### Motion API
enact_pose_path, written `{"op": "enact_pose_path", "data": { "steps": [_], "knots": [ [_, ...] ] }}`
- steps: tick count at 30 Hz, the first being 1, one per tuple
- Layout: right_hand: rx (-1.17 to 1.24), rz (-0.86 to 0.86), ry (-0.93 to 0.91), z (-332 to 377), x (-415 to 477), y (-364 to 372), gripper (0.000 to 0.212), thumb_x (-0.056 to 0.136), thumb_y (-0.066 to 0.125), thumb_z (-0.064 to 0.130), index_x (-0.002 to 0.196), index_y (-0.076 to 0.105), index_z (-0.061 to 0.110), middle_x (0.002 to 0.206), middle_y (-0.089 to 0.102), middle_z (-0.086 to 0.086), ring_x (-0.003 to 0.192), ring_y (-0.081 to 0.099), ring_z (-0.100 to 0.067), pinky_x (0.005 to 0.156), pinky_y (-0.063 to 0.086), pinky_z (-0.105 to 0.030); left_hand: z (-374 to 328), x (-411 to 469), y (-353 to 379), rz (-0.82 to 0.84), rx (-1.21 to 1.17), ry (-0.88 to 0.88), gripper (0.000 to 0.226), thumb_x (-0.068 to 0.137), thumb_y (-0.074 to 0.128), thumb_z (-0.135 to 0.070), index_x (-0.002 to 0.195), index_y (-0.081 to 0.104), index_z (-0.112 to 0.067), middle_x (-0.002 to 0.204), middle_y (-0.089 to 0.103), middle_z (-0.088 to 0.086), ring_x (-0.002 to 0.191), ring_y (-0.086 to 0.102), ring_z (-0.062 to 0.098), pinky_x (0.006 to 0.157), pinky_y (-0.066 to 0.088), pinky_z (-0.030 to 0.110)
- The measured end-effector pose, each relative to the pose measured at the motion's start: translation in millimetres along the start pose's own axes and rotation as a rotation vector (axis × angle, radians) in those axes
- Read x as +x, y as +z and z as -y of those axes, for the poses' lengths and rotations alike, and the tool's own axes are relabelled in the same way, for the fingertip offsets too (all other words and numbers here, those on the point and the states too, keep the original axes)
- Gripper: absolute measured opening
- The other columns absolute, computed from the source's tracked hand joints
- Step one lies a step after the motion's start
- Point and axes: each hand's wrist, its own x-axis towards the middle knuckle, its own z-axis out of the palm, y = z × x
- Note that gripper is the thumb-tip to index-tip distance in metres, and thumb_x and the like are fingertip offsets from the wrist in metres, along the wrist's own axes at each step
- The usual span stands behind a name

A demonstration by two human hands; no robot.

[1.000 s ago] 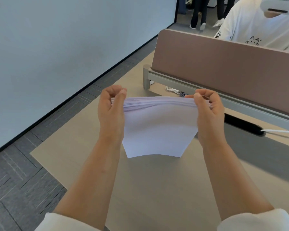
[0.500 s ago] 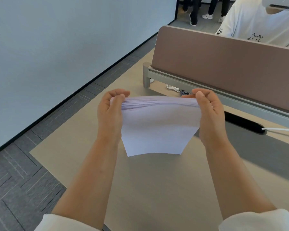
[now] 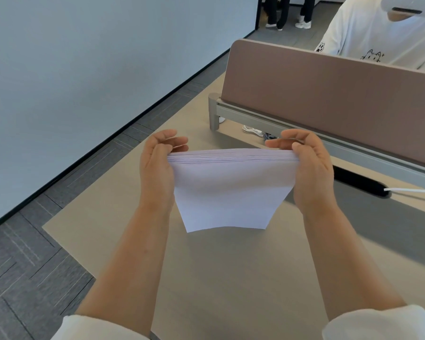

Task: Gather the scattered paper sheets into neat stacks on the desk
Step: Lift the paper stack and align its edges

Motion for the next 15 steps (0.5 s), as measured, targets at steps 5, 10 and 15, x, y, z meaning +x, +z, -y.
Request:
{"op": "enact_pose_path", "data": {
  "steps": [5, 10, 15],
  "knots": [
    [-0.096, 0.101, -0.116, -9, 2, -9, 0.026, 0.071, 0.064, 0.043, 0.094, 0.059, 0.031, 0.089, 0.073, 0.004, 0.093, 0.064, -0.023, 0.084, 0.048, -0.040, 4, 1, 0, 0.014, 0.082, 0.049, 0.034, 0.082, 0.040, -0.046, 0.077, 0.065, -0.023, 0.077, 0.068, -0.005, 0.078, 0.061, 0.010, 0.075, 0.045, 0.025],
    [-0.190, 0.281, 0.088, -40, -2, -24, 0.048, 0.060, 0.086, 0.016, 0.100, 0.062, 0.032, 0.097, 0.071, 0.015, 0.094, 0.067, -0.005, 0.076, 0.053, -0.022, 48, 8, -31, 0.400, 0.190, 0.140, 0.083, 0.060, 0.066, -0.075, 0.112, 0.058, -0.012, 0.101, 0.065, -0.001, 0.096, 0.063, 0.015, 0.080, 0.051, 0.030],
    [-0.219, 0.081, 0.225, -64, -5, -13, 0.023, 0.076, 0.074, 0.000, 0.075, 0.064, 0.021, 0.076, 0.066, 0.006, 0.072, 0.061, -0.012, 0.064, 0.049, -0.025, 68, -2, -23, 0.283, 0.225, -0.047, 0.034, 0.070, 0.080, -0.009, 0.095, 0.067, -0.028, 0.093, 0.073, -0.014, 0.090, 0.068, 0.003, 0.077, 0.051, 0.029]
  ]
}}
